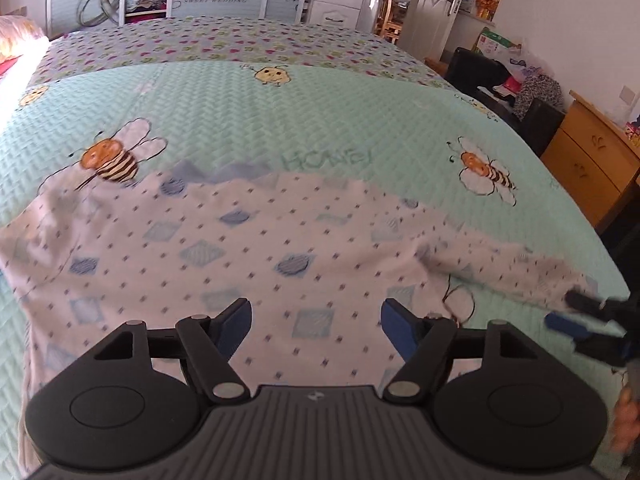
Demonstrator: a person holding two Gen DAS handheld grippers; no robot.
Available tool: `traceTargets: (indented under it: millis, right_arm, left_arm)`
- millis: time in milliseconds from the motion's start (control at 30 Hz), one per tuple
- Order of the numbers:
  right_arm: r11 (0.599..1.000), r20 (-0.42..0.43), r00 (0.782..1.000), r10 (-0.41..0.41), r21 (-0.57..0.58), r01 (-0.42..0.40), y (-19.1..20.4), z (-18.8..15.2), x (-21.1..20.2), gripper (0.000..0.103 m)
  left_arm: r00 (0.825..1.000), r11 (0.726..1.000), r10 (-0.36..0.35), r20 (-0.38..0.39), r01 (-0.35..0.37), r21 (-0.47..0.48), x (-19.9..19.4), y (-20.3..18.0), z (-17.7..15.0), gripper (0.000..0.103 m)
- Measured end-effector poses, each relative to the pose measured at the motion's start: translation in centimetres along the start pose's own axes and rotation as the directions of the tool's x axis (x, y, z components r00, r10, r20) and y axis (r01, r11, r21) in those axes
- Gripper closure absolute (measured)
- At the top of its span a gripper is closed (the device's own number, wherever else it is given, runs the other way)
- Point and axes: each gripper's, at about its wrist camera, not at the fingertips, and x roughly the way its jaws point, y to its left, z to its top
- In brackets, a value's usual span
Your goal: Fold clothes
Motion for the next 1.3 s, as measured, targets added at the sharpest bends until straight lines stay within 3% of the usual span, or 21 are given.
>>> traceTargets:
  millis: [33,100,200,333,633,700,733,767,800,967,1033,1133,1233,1300]
  right_arm:
    - [1.0,-0.005,1.0,0.001,-0.006,-0.001,-0.3,-0.7,1.1,0.045]
    - [0.998,0.038,0.998,0.042,-0.048,-0.041,-1.4,-1.9,2.0,0.047]
    - [0.981,0.099,0.983,0.153,-0.133,-0.139,-2.2,-3.3,1.1,0.047]
    - [0.953,0.136,0.944,0.302,-0.007,-0.303,-5.0,-2.3,0.5,0.047]
    - [0.947,0.129,0.938,0.322,-0.023,-0.322,-5.2,-1.8,-0.1,0.047]
    - [0.944,0.13,0.935,0.33,-0.017,-0.331,-5.3,-1.7,0.0,0.047]
    - [0.942,0.132,0.933,0.334,-0.013,-0.335,-5.4,-1.8,-0.1,0.046]
    - [0.941,0.133,0.932,0.338,-0.01,-0.339,-5.4,-1.7,-0.1,0.046]
    - [0.94,0.133,0.931,0.34,-0.007,-0.342,-5.4,-1.6,-0.1,0.046]
    - [0.938,0.134,0.93,0.343,0.008,-0.347,-5.4,-1.4,-0.1,0.046]
    - [0.949,0.164,0.938,0.305,0.03,-0.314,-5.1,-1.4,-0.8,0.046]
    - [0.989,0.283,0.953,0.11,0.062,-0.132,-4.2,-2.2,-4.2,0.046]
    - [0.985,0.364,0.929,-0.061,0.173,-0.003,-4.5,-2.8,-8.0,0.047]
    - [0.957,0.402,0.904,-0.145,0.288,0.026,-5.3,-2.3,-9.9,0.047]
  left_arm:
    - [1.0,1.0,-0.008,0.023,0.007,0.023,0.8,-0.3,1.1,0.029]
    - [0.997,0.996,-0.033,0.065,0.028,0.081,2.8,-0.7,3.4,0.029]
    - [0.991,0.977,-0.119,0.056,0.106,0.187,6.6,-1.5,6.0,0.029]
    - [0.991,0.934,-0.133,0.016,0.12,0.335,11.6,-2.7,8.2,0.029]
    - [0.953,0.86,-0.235,-0.189,0.295,0.417,16.5,-3.5,8.9,0.03]
    - [0.944,0.858,-0.235,-0.232,0.314,0.406,17.4,-3.6,8.9,0.051]
    - [0.942,0.858,-0.237,-0.238,0.318,0.404,17.6,-3.7,8.9,0.057]
    - [0.94,0.857,-0.239,-0.244,0.322,0.403,17.7,-3.7,9.0,0.07]
    - [0.938,0.856,-0.241,-0.25,0.326,0.401,17.9,-3.7,9.0,0.092]
    - [0.964,0.866,-0.176,-0.201,0.249,0.435,17.8,-4.7,8.4,0.096]
    - [0.972,0.868,-0.149,-0.18,0.216,0.447,17.7,-5.1,8.1,0.097]
    - [0.983,0.87,-0.108,-0.147,0.165,0.465,17.7,-5.7,7.8,0.097]
    - [0.989,0.872,-0.075,-0.123,0.125,0.473,17.7,-6.1,7.5,0.097]
    - [0.989,0.879,-0.07,-0.127,0.122,0.462,17.7,-6.2,7.6,0.096]
